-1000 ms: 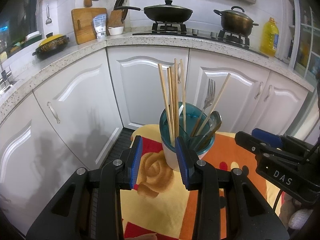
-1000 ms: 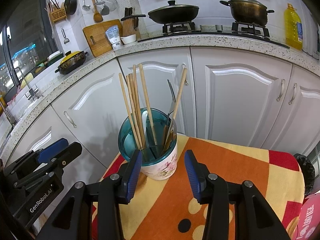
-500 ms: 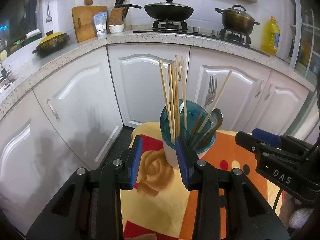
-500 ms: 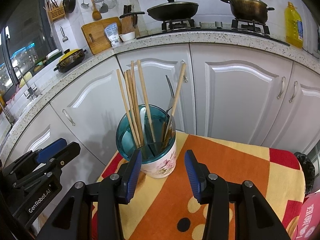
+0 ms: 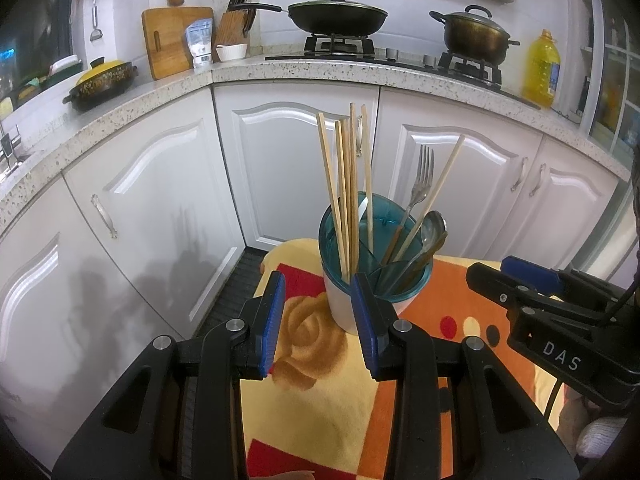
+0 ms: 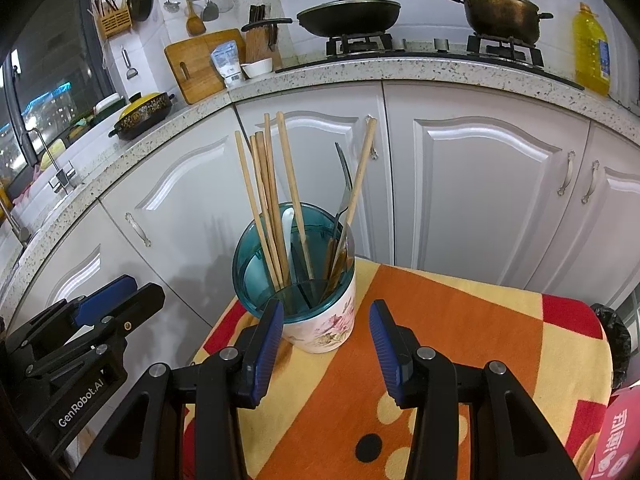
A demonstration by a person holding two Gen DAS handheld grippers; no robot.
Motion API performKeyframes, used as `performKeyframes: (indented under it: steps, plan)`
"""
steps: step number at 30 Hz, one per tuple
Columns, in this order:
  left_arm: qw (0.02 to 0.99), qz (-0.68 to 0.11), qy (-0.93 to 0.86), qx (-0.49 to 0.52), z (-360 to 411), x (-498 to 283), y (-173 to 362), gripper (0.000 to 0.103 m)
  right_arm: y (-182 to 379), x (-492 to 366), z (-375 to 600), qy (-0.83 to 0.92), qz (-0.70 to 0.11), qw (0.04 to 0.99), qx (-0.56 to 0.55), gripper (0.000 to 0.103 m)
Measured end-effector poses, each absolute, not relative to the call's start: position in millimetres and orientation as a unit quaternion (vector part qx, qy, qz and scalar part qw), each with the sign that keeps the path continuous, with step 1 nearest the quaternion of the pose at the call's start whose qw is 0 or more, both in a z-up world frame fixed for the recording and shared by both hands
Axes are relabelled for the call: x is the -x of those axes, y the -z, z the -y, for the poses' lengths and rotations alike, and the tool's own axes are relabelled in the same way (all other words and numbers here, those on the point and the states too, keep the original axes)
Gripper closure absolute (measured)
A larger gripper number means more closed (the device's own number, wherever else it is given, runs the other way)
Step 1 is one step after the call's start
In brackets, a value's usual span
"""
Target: Organize utensils
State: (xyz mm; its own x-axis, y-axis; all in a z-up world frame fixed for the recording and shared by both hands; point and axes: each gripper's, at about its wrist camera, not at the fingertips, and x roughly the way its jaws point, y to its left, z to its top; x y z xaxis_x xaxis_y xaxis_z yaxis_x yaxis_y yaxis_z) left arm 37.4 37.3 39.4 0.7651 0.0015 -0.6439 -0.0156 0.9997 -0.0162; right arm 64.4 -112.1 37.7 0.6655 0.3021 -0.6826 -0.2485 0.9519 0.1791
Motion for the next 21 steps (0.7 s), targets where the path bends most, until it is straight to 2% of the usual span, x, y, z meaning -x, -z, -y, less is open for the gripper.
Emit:
performKeyframes:
  steps: [21]
  plan:
    - [0.939,-0.345,0.001,0.01,-33.4,-37.2,-34.0,0.07,-36.6,-63.4,112.4,-0.149,-0.383,0.911,-0.037,0.06]
